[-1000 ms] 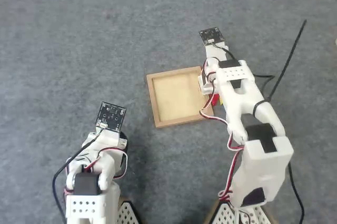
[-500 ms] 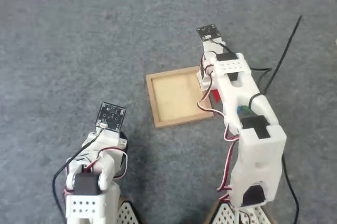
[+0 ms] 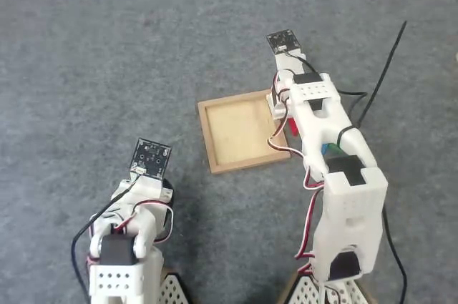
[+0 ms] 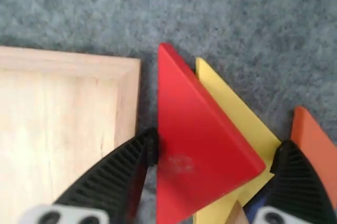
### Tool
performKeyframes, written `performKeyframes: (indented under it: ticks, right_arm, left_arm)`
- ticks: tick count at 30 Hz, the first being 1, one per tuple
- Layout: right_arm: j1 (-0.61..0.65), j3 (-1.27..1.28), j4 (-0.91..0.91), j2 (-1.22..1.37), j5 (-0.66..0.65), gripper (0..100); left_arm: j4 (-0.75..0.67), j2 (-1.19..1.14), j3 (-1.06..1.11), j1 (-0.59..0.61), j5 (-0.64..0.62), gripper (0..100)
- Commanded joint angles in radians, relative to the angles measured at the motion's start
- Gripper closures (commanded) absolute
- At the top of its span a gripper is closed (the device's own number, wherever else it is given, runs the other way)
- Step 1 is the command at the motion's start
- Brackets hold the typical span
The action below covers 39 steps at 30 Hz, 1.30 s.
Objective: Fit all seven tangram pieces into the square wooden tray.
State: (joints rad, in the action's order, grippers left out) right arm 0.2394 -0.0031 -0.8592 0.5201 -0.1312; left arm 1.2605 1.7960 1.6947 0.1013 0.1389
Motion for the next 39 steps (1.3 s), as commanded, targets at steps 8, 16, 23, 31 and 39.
performKeyframes:
  ticks: [8,16,23,31,39]
  right_arm:
    - [0.016,-0.044,-0.022,0.002,-0.012,85.4]
    - [0.015,-0.041,-0.031,0.001,-0.012,86.1]
    - [0.001,-0.066,-0.166,-0.024,-0.012,99.2]
    - [0.031,-0.161,-0.369,-0.125,-0.002,99.1]
    - [0.162,-0.164,-0.456,-0.351,0.091,99.1]
  left_arm:
    - [0.003,0.021,-0.012,0.002,0.011,91]
    - [0.003,0.021,-0.012,0.002,0.011,91]
    - [0.003,0.021,-0.012,0.002,0.011,91]
    - [0.003,0.021,-0.012,0.002,0.011,91]
    - [0.003,0.021,-0.012,0.002,0.011,91]
